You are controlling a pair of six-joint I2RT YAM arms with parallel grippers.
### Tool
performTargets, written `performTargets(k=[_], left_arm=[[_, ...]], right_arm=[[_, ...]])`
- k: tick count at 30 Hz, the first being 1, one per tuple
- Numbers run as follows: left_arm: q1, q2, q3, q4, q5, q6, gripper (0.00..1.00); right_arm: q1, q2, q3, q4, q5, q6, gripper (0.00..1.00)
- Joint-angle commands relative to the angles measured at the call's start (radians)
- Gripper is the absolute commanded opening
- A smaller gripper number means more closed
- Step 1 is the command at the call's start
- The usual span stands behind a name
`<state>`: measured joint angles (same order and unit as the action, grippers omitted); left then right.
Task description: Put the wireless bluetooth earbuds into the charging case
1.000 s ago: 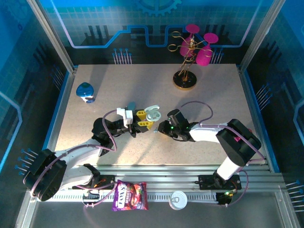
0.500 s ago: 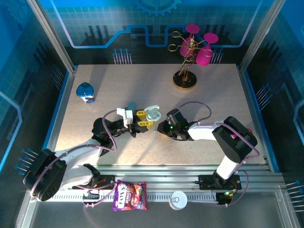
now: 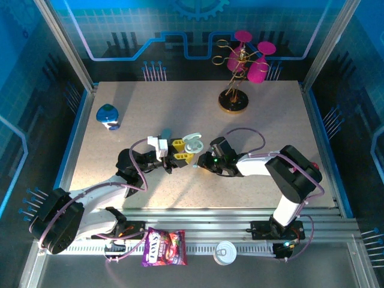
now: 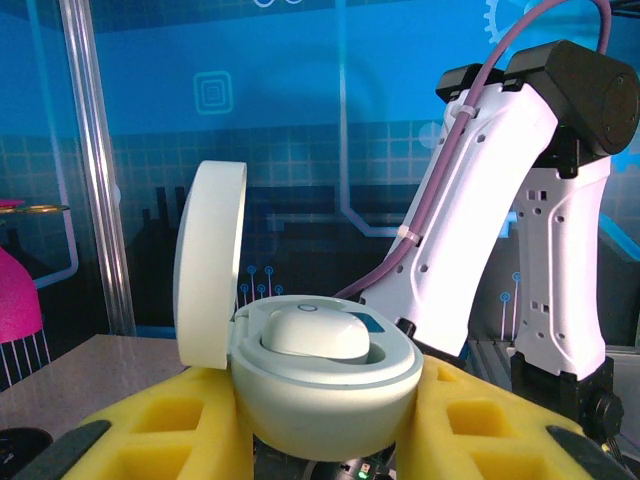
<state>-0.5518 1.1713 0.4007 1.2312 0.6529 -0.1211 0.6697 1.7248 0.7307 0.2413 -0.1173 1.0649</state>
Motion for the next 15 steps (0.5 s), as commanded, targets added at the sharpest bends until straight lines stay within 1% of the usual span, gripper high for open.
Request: performTargets(k=[1,11,15], left_arm=[[0.004,-0.022,-0.013,0.008,0.017,0.028,0.23],[0.004,-0.027,-0.018,0.008,0.014,0.03,0.23],[0.005,-0.028,-0.019,0.005,0.014,0.034,0.23]], right_arm=[[-0.015,0.031,0.03,0.024,-0.021,-0.02,0.27],[-0.021,0.066,0.062,-0.053,-0.012,-0.054,0.26],[-0.021,0.069,0.06,-0.059,-0.007,-0.059,0.22]])
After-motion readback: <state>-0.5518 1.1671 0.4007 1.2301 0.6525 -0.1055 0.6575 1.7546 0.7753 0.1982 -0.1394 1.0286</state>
